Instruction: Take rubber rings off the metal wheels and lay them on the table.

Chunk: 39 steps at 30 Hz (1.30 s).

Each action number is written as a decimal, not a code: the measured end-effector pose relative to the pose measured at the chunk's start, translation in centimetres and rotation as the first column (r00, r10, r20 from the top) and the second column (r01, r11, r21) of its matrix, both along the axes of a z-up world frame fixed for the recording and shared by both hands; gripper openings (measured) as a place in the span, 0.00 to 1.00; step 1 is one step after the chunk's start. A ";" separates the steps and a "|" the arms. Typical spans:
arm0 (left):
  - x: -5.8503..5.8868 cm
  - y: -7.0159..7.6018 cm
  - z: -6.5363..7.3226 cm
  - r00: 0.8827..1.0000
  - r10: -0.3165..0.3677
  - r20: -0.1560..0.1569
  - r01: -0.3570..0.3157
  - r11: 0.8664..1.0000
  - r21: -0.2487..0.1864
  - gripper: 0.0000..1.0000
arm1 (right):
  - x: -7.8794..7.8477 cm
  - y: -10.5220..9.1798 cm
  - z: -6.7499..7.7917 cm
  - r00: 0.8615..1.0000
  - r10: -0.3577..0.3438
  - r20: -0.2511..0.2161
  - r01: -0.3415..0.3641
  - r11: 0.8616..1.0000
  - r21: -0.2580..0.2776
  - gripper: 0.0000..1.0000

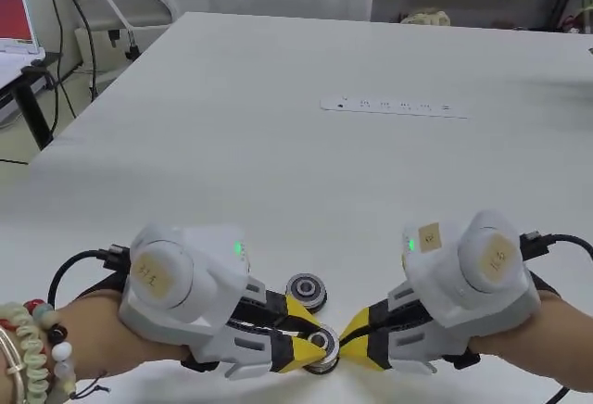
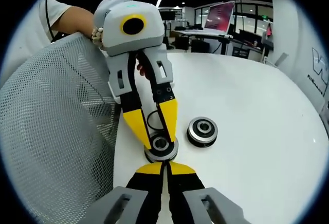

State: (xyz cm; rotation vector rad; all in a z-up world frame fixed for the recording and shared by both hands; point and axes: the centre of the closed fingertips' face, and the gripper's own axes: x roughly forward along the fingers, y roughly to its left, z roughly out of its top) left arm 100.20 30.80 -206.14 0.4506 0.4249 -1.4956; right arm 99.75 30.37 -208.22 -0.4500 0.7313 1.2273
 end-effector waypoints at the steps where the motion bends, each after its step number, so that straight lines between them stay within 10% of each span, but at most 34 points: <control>1: 0.0 0.0 0.0 1.000 0.000 0.000 0.000 1.000 0.000 0.08 | 0.1 0.0 0.0 1.000 -0.006 -0.007 0.006 1.000 0.001 0.00; 20: 0.0 0.0 0.1 1.000 0.002 -0.002 -0.002 1.000 -0.004 0.08 | 0.3 -0.6 0.0 0.939 -0.230 -0.256 0.240 0.971 0.007 0.00; 39: 0.1 0.0 0.1 1.000 0.002 0.003 -0.002 1.000 0.002 0.07 | 0.6 -0.5 1.4 0.907 -0.268 -0.324 0.314 0.944 0.098 0.00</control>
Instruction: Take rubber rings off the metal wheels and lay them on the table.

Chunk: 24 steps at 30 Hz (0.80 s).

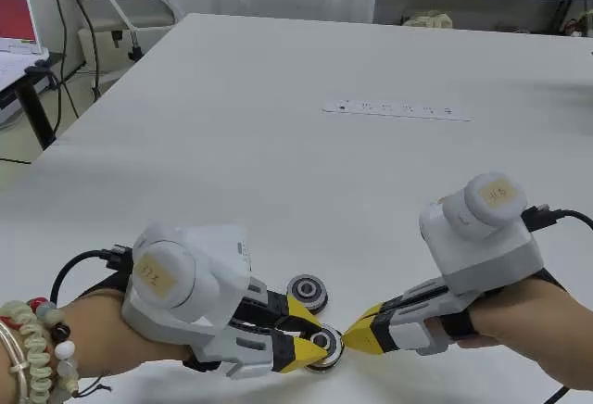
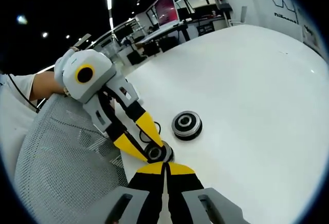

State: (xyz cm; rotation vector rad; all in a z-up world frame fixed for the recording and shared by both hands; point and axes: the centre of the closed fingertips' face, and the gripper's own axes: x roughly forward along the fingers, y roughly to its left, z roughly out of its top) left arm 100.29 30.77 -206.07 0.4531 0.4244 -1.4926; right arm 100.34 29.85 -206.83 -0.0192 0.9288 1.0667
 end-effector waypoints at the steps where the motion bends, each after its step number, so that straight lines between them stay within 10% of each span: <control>1: 0.0 0.0 0.0 1.000 -0.001 0.001 0.001 1.000 0.002 0.07 | 0.0 0.0 0.0 1.000 0.000 0.000 0.000 1.000 0.002 0.00; 24: 0.0 0.0 0.0 1.000 -0.005 -0.003 0.005 1.000 -0.007 0.08 | -0.4 0.9 0.5 0.998 0.045 0.034 -0.044 0.999 -0.011 0.00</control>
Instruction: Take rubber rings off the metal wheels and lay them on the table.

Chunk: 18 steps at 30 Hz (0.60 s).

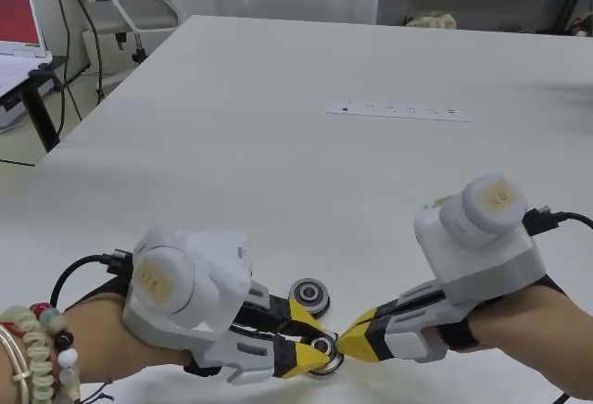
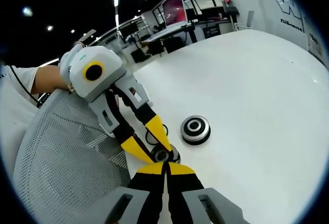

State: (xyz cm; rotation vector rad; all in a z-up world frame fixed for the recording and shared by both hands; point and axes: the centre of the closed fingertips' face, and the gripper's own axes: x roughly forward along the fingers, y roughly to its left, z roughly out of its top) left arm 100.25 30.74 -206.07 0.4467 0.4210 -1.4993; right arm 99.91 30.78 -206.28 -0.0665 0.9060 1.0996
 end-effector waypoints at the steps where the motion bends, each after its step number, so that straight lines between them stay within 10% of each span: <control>1: 0.0 0.0 0.0 1.000 0.000 0.000 0.000 1.000 0.000 0.08 | 0.0 0.0 0.0 1.000 0.000 0.000 0.000 1.000 0.001 0.00; 18: 0.0 0.0 0.0 1.000 0.008 -0.004 -0.008 1.000 -0.003 0.08 | 0.0 0.4 0.3 1.000 0.015 0.012 -0.016 1.000 0.014 0.00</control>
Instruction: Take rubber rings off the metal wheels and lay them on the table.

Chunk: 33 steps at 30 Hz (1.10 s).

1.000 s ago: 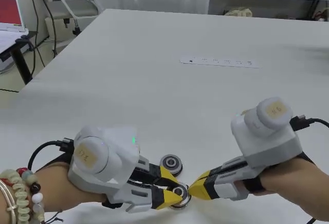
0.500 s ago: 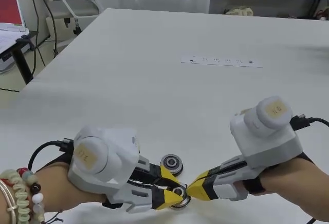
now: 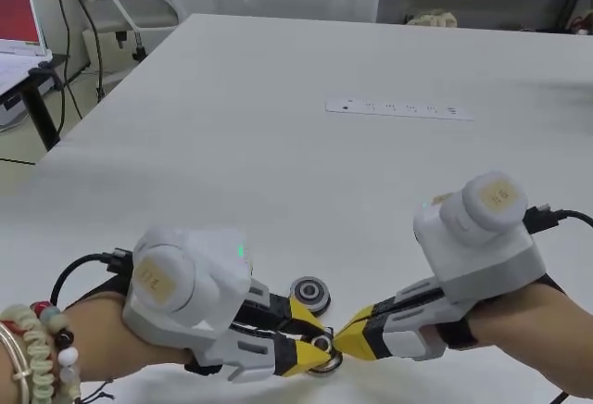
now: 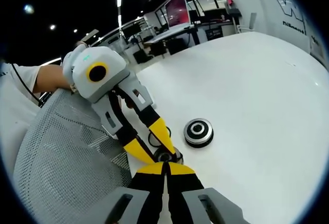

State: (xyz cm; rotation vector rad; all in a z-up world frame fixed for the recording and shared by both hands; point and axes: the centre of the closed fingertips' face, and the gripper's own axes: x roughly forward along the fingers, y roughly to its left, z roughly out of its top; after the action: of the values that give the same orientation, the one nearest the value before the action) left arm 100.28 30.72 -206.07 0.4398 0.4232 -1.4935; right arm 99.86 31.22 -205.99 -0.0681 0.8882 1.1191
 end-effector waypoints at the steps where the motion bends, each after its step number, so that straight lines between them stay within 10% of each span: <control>1: 0.0 0.0 0.0 1.000 0.001 0.000 -0.001 1.000 0.000 0.08 | 0.0 0.0 0.0 1.000 0.001 0.001 -0.001 1.000 0.002 0.00; 33: -0.1 -0.6 0.0 1.000 0.003 0.006 -0.003 1.000 0.027 0.08 | 0.7 -0.4 0.0 0.999 -0.031 0.019 0.031 0.999 -0.011 0.00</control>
State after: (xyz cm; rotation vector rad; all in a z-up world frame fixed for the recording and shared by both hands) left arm 100.17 30.16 -206.04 0.4640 0.4396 -1.4848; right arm 100.59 30.85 -206.02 -0.0737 0.8758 1.0831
